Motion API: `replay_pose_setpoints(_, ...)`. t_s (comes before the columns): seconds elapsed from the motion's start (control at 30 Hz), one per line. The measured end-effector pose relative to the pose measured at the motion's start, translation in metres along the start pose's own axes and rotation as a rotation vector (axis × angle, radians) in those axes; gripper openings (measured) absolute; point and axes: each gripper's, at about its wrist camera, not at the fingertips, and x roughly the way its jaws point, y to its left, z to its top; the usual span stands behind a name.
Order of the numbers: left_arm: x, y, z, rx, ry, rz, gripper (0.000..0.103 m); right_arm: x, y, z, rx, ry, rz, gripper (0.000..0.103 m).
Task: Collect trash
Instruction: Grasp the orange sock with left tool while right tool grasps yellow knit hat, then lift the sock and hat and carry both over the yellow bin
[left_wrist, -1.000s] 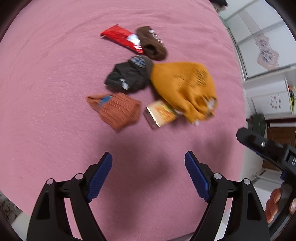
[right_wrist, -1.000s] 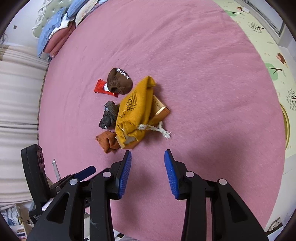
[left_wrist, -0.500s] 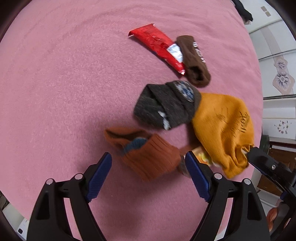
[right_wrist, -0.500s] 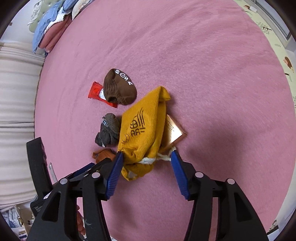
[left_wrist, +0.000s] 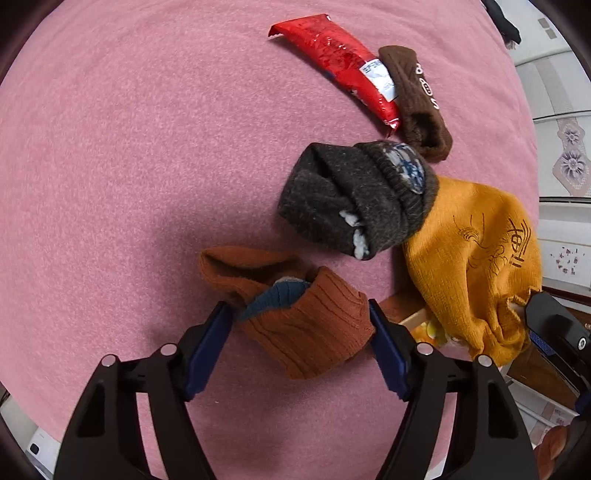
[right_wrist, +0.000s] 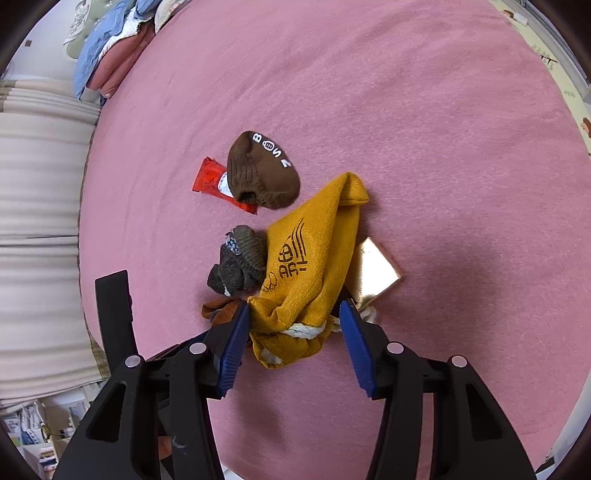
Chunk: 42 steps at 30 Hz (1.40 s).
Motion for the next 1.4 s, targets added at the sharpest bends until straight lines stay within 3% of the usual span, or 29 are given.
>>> replay_pose_setpoints(0.13,0.003,0.001,0.002,-0.01,-0.005,0.017,0.057,0.009,0.003,0.001,0.003,0.013,0.013,0.049)
replay_pose_setpoints(0.3,-0.007,0.008,-0.002,-0.003,-0.021,-0.003,0.047,0.007,0.009,-0.005,-0.009,-0.023,0.022,0.036)
replay_pose_setpoints(0.57,-0.026,0.019,-0.023,0.003,-0.02,-0.016,0.046,-0.015,0.019,-0.028,-0.038,-0.061,0.026,0.033)
replay_pose_setpoints(0.9,-0.048,0.015,-0.078,0.045,-0.014,0.0,0.046,-0.055,0.01,-0.073,-0.012,-0.087,0.066,0.033)
replay_pose_setpoints(1.07,-0.062,-0.005,-0.115,0.107,-0.011,-0.007,0.046,-0.074,-0.006,-0.107,0.034,-0.095,0.097,0.033)
replay_pose_setpoints(1.4,-0.063,-0.057,-0.173,0.235,0.04,-0.032,0.046,-0.108,-0.051,-0.164,0.116,-0.133,0.064,0.033)
